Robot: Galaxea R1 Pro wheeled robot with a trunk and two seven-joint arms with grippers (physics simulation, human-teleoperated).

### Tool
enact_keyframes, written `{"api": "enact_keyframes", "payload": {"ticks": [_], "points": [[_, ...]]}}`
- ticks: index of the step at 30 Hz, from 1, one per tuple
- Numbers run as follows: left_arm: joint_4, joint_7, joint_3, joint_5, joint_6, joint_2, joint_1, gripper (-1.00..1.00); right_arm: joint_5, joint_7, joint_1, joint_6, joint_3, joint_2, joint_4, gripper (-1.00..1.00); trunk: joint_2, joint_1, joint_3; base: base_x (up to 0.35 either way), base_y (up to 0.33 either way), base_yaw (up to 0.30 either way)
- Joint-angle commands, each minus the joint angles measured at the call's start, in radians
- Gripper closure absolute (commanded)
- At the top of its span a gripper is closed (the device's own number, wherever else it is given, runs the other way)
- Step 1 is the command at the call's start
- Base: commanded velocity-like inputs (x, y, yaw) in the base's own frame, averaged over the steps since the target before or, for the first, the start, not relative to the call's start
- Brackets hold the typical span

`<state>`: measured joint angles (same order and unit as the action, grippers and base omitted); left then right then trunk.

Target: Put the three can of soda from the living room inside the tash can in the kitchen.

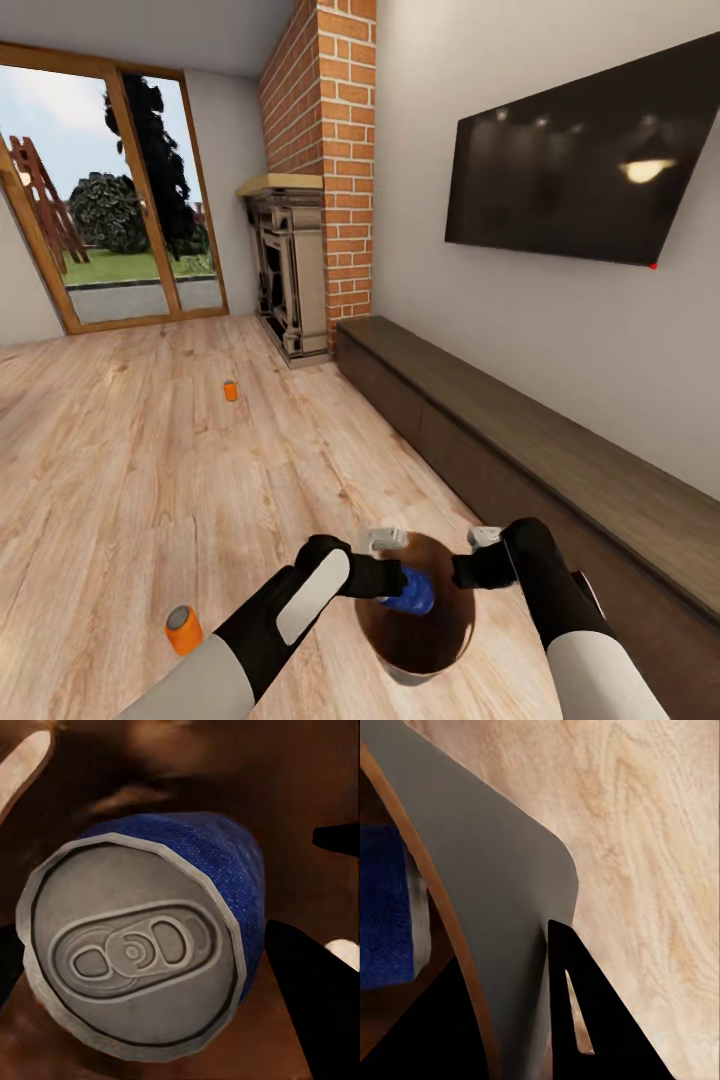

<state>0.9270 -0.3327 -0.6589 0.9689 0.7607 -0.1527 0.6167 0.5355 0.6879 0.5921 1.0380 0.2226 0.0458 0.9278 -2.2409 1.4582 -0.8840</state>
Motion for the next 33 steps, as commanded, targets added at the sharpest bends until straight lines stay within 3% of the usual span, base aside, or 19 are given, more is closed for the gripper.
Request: {"api": "enact_keyframes", "payload": {"ticks": [1,7,8,19,23,26,27,29,32,33], "points": [[-0.001,0.013,-0.007,-0.001,-0.008,0.0,0.0,1.0,0.004,0.0,0.0,-0.003,0.0,0.008,0.0,1.0,0.0,0.0,0.0,0.0,0.0,0.0],[-0.002,0.065,-0.019,0.002,-0.028,-0.001,0.0,1.0,0.006,-0.002,0.0,-0.004,0.0,0.02,0.0,1.0,0.0,0.0,0.0,0.0,0.0,0.0],[-0.002,0.071,-0.02,0.001,-0.029,-0.001,-0.001,-1.0,0.006,-0.002,0.0,-0.004,0.0,0.021,0.0,1.0,0.0,0.0,0.0,0.0,0.0,0.0],[-0.002,0.075,-0.019,-0.003,-0.031,0.005,-0.002,-1.0,0.002,-0.002,0.0,-0.004,0.002,0.019,0.0,1.0,0.0,0.0,0.0,0.0,0.0,0.0],[0.013,0.076,-0.007,-0.003,-0.035,0.024,-0.011,-1.0,0.007,-0.002,0.0,-0.005,0.003,0.018,0.0,1.0,0.0,0.0,0.0,0.0,0.0,0.0],[0.095,0.072,-0.004,-0.004,-0.051,0.072,-0.043,-1.0,0.008,-0.002,0.0,-0.01,0.004,0.013,0.0,1.0,0.0,0.0,0.0,0.0,0.0,0.0],[0.187,0.067,-0.003,-0.005,-0.067,0.104,-0.086,-1.0,0.008,-0.002,0.0,-0.02,0.004,0.01,0.0,1.0,0.0,0.0,0.0,0.0,0.0,0.0],[0.245,0.066,-0.002,-0.006,-0.072,0.13,-0.117,-1.0,0.008,-0.001,0.0,-0.032,0.004,0.009,0.0,1.0,0.0,0.0,0.0,0.0,0.0,0.0],[0.374,0.064,0.015,-0.001,-0.082,0.235,-0.185,-1.0,0.007,0.0,0.0,-0.062,0.005,0.007,0.004,1.0,0.0,0.0,0.0,0.0,0.0,0.0],[0.39,0.063,0.023,0.0,-0.083,0.248,-0.196,-1.0,0.006,0.0,0.0,-0.065,0.005,0.007,0.006,1.0,0.0,0.0,0.0,0.0,0.0,0.0]]}}
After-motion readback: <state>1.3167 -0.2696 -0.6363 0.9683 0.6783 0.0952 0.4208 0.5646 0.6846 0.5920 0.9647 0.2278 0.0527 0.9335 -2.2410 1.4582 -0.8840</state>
